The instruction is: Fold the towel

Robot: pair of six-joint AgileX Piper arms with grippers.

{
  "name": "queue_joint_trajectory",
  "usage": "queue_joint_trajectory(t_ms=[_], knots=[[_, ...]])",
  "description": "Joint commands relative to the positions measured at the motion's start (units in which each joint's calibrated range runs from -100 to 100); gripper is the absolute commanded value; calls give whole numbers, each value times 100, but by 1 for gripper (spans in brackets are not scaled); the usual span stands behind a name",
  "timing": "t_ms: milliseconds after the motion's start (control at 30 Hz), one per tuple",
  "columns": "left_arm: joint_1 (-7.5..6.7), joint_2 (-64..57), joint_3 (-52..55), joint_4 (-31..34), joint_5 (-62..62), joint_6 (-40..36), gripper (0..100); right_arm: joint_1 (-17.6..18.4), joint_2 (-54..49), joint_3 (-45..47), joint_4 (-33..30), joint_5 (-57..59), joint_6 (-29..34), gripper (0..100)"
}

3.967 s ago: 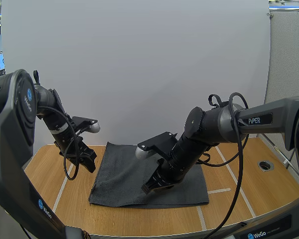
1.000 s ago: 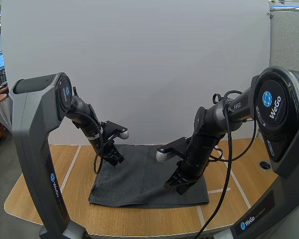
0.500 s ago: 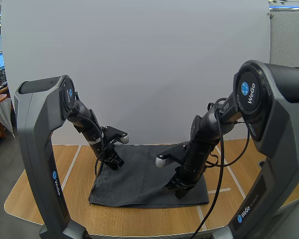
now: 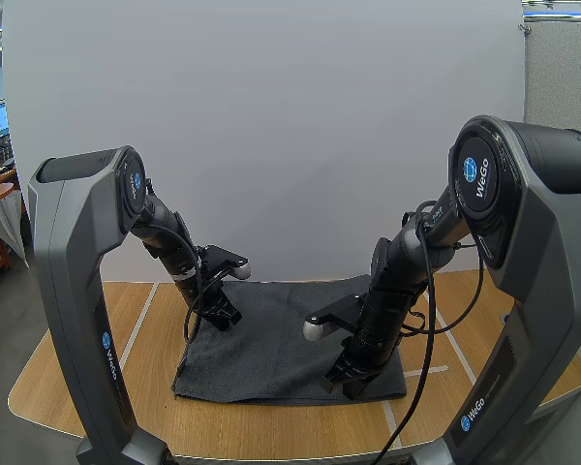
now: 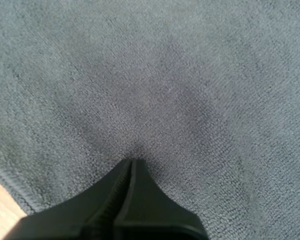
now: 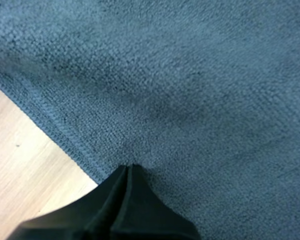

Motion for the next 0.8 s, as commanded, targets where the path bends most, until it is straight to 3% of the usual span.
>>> queue_joint_trajectory(t_ms=[0, 333, 767], knots=[[-15, 81, -8, 103, -163, -8, 0, -22, 17, 341, -508, 438, -53, 0], [-6, 81, -8, 418, -184, -231, 0, -22, 5, 341, -518, 1327, -184, 0], [-6, 81, -8, 574, -463, -346, 0, -22, 5, 341, -862, 1562, -184, 0]])
